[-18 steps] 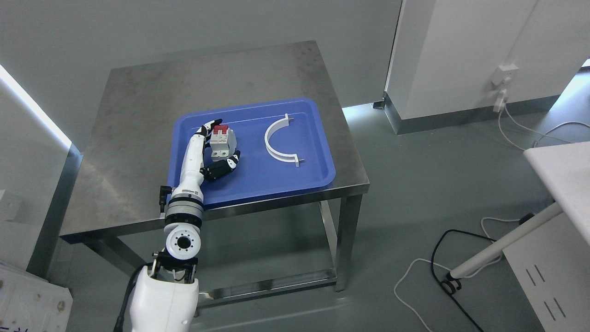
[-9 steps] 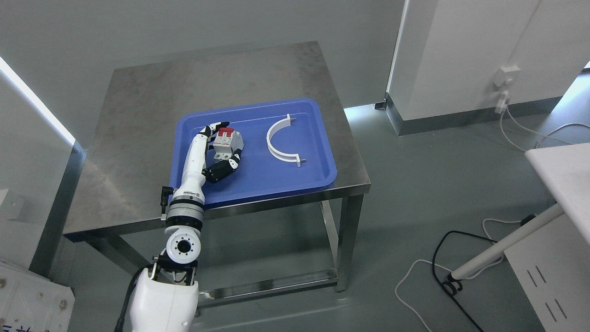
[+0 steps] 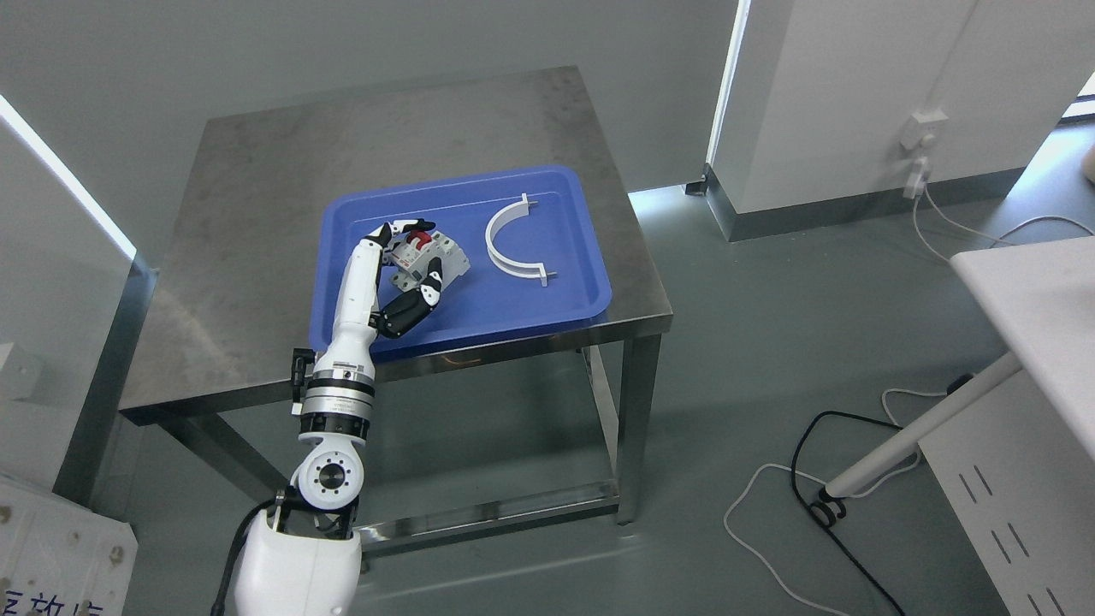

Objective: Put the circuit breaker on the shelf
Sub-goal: 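Lift the circuit breaker off the tray with the left hand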

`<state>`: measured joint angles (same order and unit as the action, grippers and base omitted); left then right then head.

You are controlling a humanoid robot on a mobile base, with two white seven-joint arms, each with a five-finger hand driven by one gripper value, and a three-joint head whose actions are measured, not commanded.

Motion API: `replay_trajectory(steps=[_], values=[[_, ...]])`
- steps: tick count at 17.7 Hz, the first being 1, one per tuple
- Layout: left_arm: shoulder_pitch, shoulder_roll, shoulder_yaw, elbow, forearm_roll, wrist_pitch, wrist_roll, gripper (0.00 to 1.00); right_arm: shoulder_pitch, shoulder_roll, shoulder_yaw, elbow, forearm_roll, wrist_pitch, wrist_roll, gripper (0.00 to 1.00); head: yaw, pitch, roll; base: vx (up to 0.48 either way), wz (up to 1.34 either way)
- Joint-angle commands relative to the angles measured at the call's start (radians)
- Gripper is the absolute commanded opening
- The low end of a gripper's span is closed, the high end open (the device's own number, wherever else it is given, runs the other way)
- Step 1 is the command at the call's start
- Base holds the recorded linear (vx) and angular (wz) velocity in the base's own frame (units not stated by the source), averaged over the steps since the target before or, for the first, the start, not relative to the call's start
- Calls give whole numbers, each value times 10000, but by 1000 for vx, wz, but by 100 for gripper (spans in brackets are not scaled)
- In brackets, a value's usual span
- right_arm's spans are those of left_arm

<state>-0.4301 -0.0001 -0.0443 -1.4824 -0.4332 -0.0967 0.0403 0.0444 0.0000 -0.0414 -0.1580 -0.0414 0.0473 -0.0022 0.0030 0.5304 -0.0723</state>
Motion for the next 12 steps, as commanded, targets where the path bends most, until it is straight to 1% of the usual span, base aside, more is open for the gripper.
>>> replay_trajectory(steps=[1,2,3,5,7,9,10,12], values=[[-147,175,549,-988,465,-749,58,0,0,-175,0,0,0,2,-8,100,0,0,0,-102,-23],[-132,175,596,-1219,634,-1055,-18,0,0,-175,0,0,0,2,-8,100,0,0,0,-102,-23],[20,175,612,-1434,878,-1711,-201,0,0,-175,0,0,0,2,-8,100,0,0,0,-92,53],[448,175,1008,-1467,957,-2679,-904,0,0,-175,0,0,0,2,-8,100,0,0,0,-87,93],[802,175,1286,-1467,988,-3432,-1169,0,0,-175,0,0,0,2,-8,100,0,0,0,-73,132],[926,175,1485,-1513,1262,-4000,-1185,1,0,-175,0,0,0,2,-8,100,0,0,0,-62,81],[926,175,1592,-1513,1659,-4291,-1170,1,0,-175,0,0,0,2,-8,100,0,0,0,-58,32],[972,175,1944,-1513,1985,-4508,-1200,1,0,-175,0,0,0,2,-8,100,0,0,0,-83,-44]])
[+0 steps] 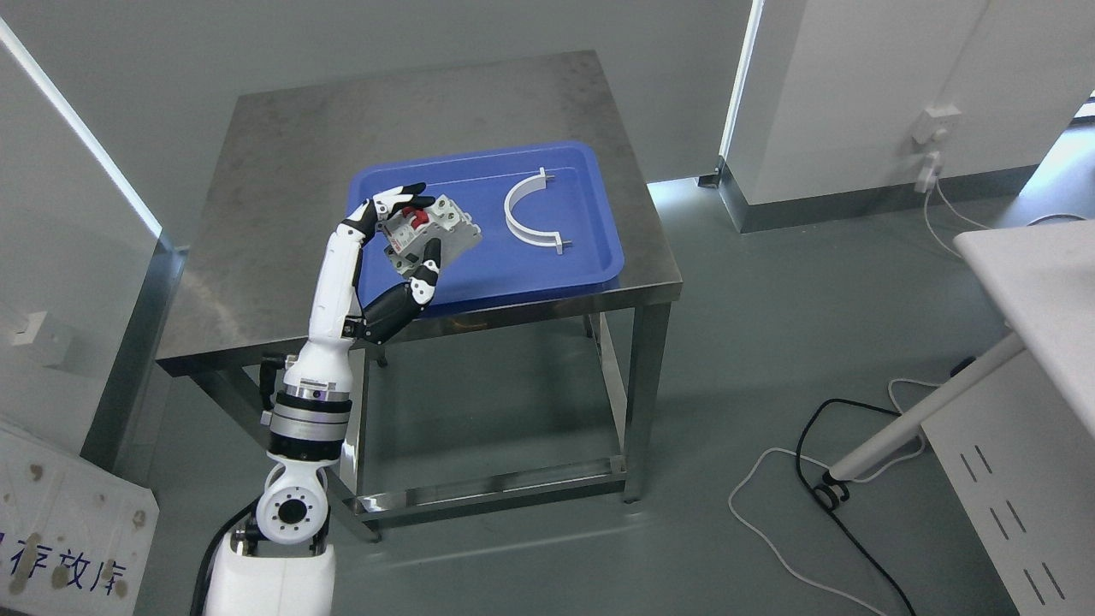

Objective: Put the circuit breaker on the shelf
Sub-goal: 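Lift the circuit breaker off the tray with the left hand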

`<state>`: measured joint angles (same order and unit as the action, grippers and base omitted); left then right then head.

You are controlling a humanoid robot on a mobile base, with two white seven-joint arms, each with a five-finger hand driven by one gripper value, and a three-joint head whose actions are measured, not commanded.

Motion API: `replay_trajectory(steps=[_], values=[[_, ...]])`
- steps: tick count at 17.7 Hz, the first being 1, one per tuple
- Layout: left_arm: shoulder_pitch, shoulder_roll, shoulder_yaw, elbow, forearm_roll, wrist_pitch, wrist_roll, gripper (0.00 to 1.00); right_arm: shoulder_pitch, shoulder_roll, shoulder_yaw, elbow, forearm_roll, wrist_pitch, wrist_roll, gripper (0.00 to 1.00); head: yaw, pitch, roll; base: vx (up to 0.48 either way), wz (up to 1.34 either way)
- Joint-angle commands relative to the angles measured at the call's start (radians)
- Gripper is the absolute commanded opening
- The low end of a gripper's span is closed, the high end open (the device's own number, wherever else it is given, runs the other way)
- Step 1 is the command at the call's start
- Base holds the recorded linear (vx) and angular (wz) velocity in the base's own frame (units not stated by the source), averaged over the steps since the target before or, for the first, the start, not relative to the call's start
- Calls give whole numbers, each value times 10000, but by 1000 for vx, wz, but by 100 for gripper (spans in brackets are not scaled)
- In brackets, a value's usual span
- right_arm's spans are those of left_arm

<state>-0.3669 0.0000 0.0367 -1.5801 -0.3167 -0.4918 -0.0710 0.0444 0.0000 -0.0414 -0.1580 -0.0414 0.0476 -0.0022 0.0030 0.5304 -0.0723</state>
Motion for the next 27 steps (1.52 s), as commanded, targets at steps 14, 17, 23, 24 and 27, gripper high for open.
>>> replay_trajectory(steps=[14,17,23,24,27], values=[[570,175,2210,-1272,2492,2326,-27,1,1,-175,0,0,0,-1,-8,100,0,1,0,-201,-147],[585,175,2210,-1272,2508,2326,-27,1,1,-175,0,0,0,-1,-8,100,0,2,0,-324,-59],[570,175,2210,-1272,2523,2249,-42,1,1,-175,0,0,0,-1,-8,100,0,2,0,-383,207],[570,175,2194,-1272,2523,2249,-42,1,1,-175,0,0,0,-1,-8,100,0,1,0,-419,278],[387,175,2164,-1287,2600,2127,-88,1,1,-175,0,0,0,-1,-8,100,0,1,0,-410,268]])
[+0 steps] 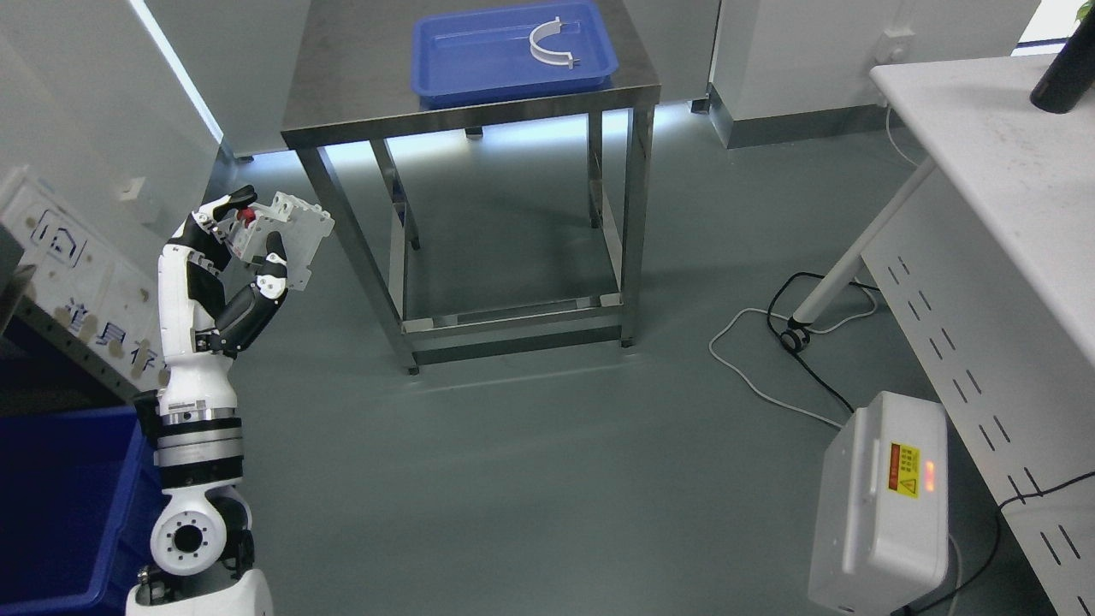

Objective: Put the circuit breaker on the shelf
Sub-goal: 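Carry the breaker in the left hand while turning toward the bin shelf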

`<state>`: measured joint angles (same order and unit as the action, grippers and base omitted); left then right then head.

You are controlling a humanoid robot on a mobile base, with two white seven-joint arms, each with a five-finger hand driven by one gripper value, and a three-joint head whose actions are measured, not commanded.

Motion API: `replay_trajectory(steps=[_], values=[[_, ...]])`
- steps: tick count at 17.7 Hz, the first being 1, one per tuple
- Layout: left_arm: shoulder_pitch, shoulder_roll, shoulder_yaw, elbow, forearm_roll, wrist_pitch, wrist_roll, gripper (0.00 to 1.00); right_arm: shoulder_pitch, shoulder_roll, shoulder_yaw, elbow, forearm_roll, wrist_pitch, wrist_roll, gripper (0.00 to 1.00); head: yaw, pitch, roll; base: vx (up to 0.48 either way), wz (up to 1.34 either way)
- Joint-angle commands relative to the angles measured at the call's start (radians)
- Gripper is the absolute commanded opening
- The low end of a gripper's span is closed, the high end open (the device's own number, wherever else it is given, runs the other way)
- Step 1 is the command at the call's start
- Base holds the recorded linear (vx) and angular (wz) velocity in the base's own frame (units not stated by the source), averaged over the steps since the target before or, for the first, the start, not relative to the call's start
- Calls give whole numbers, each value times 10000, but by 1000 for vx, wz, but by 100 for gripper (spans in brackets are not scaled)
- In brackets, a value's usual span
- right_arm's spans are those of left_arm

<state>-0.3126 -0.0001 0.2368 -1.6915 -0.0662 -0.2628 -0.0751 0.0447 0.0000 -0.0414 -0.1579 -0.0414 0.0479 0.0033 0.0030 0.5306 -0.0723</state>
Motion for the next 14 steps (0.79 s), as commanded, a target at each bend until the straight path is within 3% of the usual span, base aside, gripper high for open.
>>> replay_trajectory(steps=[1,10,14], values=[[-293,175,133,-174,94,-179,-62,1,-3,-175,0,-1,0,-3,-64,100,0,0,0,-433,222],[-1644,175,-6,-174,79,66,-630,1,-3,-175,0,-1,0,-3,-64,100,0,0,0,-431,313],[-2684,175,-6,-174,79,769,-630,1,-3,-175,0,-1,0,-3,-64,100,0,0,0,-309,694]])
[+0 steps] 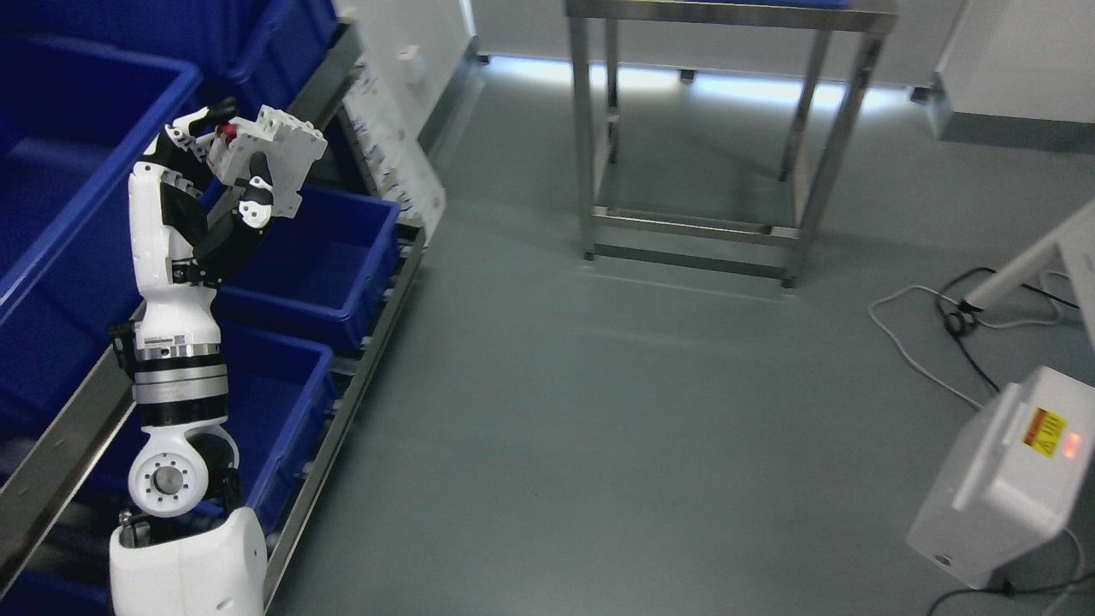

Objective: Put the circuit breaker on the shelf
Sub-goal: 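Carry the breaker in the left hand while turning toward the bin shelf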

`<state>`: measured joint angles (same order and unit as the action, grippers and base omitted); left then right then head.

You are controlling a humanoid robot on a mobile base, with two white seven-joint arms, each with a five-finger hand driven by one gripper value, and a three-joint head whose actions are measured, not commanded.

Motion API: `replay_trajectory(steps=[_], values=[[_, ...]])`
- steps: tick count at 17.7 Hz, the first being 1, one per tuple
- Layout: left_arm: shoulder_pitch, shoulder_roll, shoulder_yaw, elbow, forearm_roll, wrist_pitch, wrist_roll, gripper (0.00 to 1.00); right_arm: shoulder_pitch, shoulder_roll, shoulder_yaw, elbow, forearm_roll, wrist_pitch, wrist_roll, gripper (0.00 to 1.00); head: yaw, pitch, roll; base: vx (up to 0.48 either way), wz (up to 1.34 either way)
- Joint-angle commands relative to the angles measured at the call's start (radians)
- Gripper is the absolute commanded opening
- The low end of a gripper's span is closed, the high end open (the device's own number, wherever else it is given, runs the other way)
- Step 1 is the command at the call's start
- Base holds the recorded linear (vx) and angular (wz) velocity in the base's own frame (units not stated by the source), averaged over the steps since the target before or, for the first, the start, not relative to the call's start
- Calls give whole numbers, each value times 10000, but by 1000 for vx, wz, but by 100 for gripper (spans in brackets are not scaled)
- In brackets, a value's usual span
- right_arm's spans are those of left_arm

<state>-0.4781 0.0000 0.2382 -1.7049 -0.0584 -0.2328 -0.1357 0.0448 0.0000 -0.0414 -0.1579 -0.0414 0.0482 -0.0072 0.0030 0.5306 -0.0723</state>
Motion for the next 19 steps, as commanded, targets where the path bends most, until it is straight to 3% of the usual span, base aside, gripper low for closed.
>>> replay_trajectory(steps=[1,3,7,16,19], values=[[-1336,366,-19,-39,1,836,-24,1,-3,-175,0,-1,0,-7,41,100,0,0,0,-231,779],[-1782,963,-35,-39,-60,1512,-84,1,-3,-175,0,-1,0,-7,41,100,0,0,0,-218,1014],[-2779,2895,-355,83,-244,2510,-559,2,-3,-175,0,-1,0,-7,41,100,0,0,0,-102,927],[-2812,5688,-756,574,-596,2482,-1907,4,-3,-175,0,-1,0,-7,41,100,0,0,0,18,441],[-2766,5875,-741,1139,-1407,2466,-2706,4,-3,-175,0,-1,0,-7,41,100,0,0,0,80,288]])
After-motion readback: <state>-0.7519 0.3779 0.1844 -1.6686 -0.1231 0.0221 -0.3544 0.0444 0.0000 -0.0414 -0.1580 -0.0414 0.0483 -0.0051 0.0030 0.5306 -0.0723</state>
